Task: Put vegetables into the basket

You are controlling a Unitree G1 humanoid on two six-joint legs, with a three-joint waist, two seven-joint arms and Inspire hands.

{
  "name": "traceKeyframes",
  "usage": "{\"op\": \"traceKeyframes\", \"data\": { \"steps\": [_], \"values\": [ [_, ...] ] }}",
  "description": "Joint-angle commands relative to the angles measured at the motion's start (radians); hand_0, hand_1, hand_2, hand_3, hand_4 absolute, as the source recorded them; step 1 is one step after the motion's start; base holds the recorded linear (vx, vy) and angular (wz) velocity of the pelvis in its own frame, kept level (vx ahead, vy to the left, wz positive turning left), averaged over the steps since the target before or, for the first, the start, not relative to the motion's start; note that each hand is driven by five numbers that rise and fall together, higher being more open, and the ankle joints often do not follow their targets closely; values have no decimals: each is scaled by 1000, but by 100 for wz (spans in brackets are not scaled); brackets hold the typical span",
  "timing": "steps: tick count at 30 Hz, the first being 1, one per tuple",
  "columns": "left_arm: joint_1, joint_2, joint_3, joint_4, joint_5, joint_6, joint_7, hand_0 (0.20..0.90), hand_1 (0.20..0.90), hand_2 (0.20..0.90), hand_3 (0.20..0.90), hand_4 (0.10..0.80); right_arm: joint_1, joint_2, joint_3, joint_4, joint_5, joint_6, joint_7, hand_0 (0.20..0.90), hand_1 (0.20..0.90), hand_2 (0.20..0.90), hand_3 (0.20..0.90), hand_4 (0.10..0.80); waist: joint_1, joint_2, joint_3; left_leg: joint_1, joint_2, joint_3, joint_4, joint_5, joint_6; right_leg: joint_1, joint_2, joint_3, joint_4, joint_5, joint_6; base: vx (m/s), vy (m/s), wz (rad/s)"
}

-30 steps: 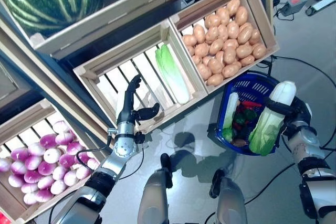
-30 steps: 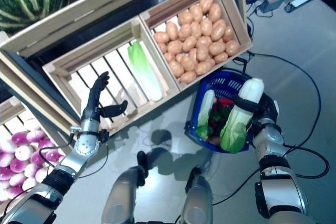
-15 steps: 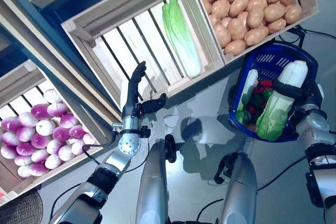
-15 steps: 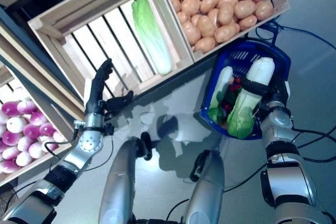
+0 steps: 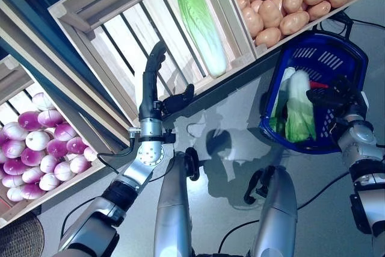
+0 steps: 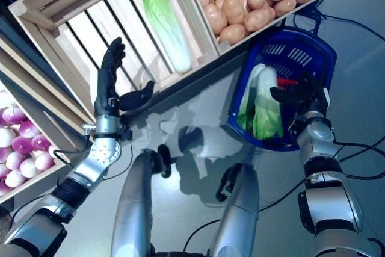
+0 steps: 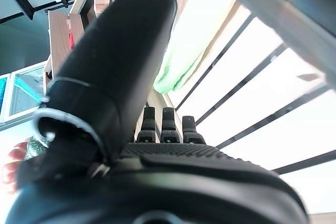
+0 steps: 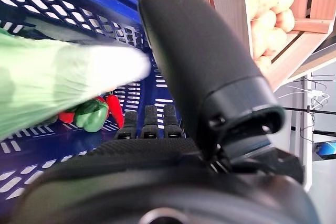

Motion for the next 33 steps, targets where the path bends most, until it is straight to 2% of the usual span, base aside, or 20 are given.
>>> {"op": "traceKeyframes", "data": {
  "steps": [1, 8, 13, 20, 24, 26, 28, 33],
  "values": [
    [-115, 55, 34, -101, 21, -130, 58, 900, 900, 900, 900, 800, -88, -86, -6, 16, 67, -66, 64, 900, 900, 900, 900, 800, -4, -6, -26, 156, 27, -13, 42, -228, -14, 13, 27, -11, -132, 156, -49, 0, 0, 0],
    [-134, 60, 60, -81, -59, -122, 32, 900, 900, 900, 900, 800, -59, -62, -5, -23, 74, -83, 99, 900, 900, 900, 900, 800, -13, -15, -34, 185, 39, -2, 3, -217, -17, 33, 35, -10, -163, 168, -42, 1, 2, 0],
    [-137, 24, 83, -50, -145, -134, -12, 900, 900, 900, 900, 800, -10, -27, 1, -83, 68, -79, 140, 900, 900, 900, 900, 800, -26, -27, -38, 208, 49, 11, -34, -206, -20, 47, 43, -4, -195, 185, -32, 2, 5, -3],
    [-240, -24, 92, 59, -345, -84, -97, 900, 900, 900, 900, 800, -3, 11, 25, -86, 56, -53, 155, 900, 900, 900, 900, 800, -54, -40, -33, 200, 66, 27, -34, -201, -24, 33, 55, 7, -208, 202, -21, -15, 4, -3],
    [-290, -40, 93, 114, -405, -70, -112, 900, 900, 900, 900, 800, -1, 20, 35, -89, 59, -33, 146, 900, 900, 900, 900, 800, -71, -47, -28, 201, 78, 38, -39, -199, -27, 32, 68, 13, -223, 209, -17, -18, 20, -10],
    [-308, -41, 88, 131, -367, -66, -89, 900, 900, 900, 900, 800, 1, 23, 37, -86, 60, -32, 149, 900, 900, 900, 900, 800, -76, -49, -27, 202, 81, 41, -42, -198, -28, 33, 72, 14, -229, 212, -16, -3, 4, -18],
    [-334, -33, 78, 155, -268, -37, -36, 900, 900, 900, 900, 800, 12, 24, 37, -80, 66, -35, 156, 900, 900, 900, 900, 800, -82, -52, -27, 204, 86, 46, -46, -197, -28, 35, 76, 16, -235, 214, -16, 2, -1, -14],
    [-427, 50, 29, 276, 13, 77, 130, 900, 900, 900, 900, 800, 35, 3, 43, -50, 94, -42, 200, 900, 900, 900, 900, 800, -97, -60, -31, 212, 101, 57, -47, -195, -34, 43, 89, 21, -249, 216, -17, 13, -5, -8]
  ]
}}
